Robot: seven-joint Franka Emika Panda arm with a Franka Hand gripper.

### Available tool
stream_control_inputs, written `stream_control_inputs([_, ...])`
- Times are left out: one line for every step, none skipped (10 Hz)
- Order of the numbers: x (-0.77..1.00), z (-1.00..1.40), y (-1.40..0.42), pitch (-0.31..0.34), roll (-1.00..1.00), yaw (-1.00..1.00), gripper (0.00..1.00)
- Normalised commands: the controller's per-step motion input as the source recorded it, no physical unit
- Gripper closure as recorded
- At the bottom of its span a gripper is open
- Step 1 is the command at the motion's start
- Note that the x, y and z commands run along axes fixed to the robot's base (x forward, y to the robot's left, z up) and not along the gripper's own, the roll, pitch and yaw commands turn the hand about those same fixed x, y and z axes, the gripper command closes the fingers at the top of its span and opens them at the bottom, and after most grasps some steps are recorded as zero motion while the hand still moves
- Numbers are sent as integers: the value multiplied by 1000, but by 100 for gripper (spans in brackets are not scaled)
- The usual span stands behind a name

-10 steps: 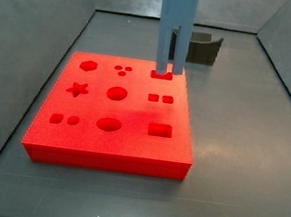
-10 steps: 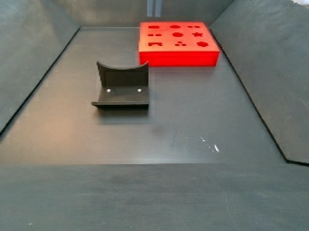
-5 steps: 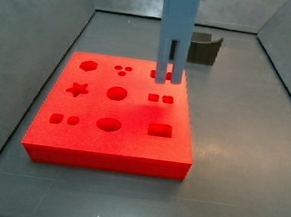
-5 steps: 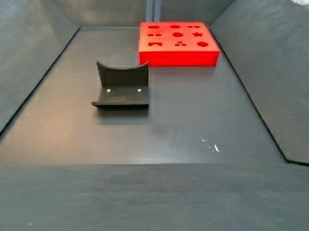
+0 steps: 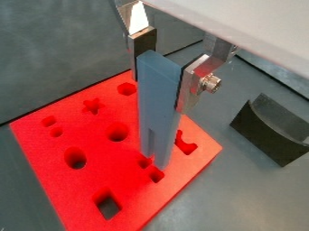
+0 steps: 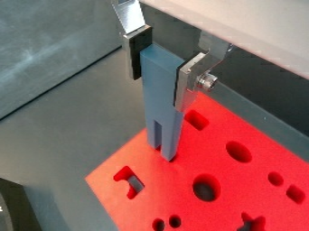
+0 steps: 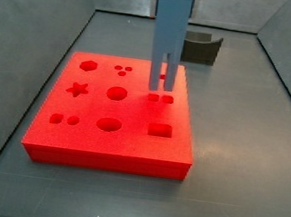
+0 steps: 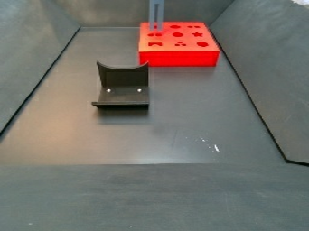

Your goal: Insert the double-square object.

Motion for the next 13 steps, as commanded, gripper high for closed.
stream_control_inputs([0, -263, -43, -103, 96, -174, 100])
stream_control_inputs([0, -206, -89, -91, 46, -114, 100])
stream_control_inputs([86, -151, -129, -64, 0, -86, 100])
stream_control_inputs([123, -126, -111, -50, 0, -89, 100])
stream_control_inputs([77, -120, -60, -47, 0, -80, 100])
stream_control_inputs([31, -120, -9, -51, 0, -54, 100])
stream_control_inputs([0, -154, 0, -61, 3, -46, 100])
stream_control_inputs([0, -191, -14, -67, 39, -83, 100])
stream_control_inputs([46, -260, -80, -74, 99, -234, 100])
stream_control_inputs([14, -280, -49, -77, 131, -303, 100])
stream_control_inputs([0, -409, 0, -129, 0, -186, 100])
stream_control_inputs([0, -586, 31, -163, -174, -54, 100])
stream_control_inputs([0, -660, 37, -161, -199, 0, 100])
